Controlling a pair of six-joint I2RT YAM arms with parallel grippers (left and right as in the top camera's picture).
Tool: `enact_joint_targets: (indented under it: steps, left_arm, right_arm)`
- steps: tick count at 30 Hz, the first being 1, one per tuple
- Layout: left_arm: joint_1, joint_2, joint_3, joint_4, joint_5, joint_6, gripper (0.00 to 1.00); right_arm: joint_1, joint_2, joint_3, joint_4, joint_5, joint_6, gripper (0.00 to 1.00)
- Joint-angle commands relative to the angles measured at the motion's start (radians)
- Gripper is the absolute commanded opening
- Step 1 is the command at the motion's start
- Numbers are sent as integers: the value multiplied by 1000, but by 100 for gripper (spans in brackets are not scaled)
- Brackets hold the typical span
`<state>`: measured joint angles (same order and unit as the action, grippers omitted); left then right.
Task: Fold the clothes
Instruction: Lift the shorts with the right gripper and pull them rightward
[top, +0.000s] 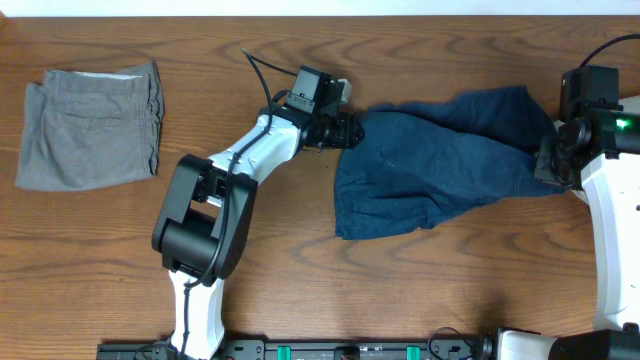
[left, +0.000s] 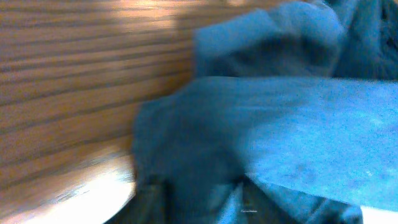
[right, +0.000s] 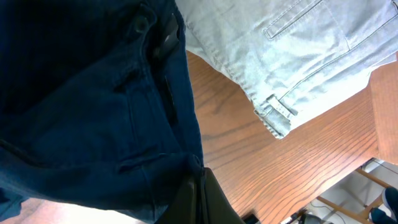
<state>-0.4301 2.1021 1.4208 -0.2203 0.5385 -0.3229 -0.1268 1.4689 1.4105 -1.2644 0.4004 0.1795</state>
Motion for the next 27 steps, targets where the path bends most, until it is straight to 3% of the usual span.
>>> enact_joint_targets:
  steps: [1,5,10,15,21,24,27]
  left_arm:
    - [-19,0,2,-2,53,15,10]
    - [3,-24,2,-7,98,24,6]
    - [119,-124,56,-5,97,45,6]
    - [286,-203,268,-2,0,42,6]
    - [431,-205,586,-34,4,-66,6]
    - [462,-211,661,-198,58,-68,6]
    - [466,-224,664,-438,87,-47,6]
  right_arm:
    - [-5,-8,1,8,10,14,1]
    - [-5,-8,1,41,-50,14,1]
    - [-3,-8,1,199,-383,-12,1]
    - [6,-8,1,571,-672,36,1]
    - [6,-9,1,978,-688,138,1]
    - [1,-9,1,971,-685,136,1]
    - [2,-8,1,805,-686,66,1]
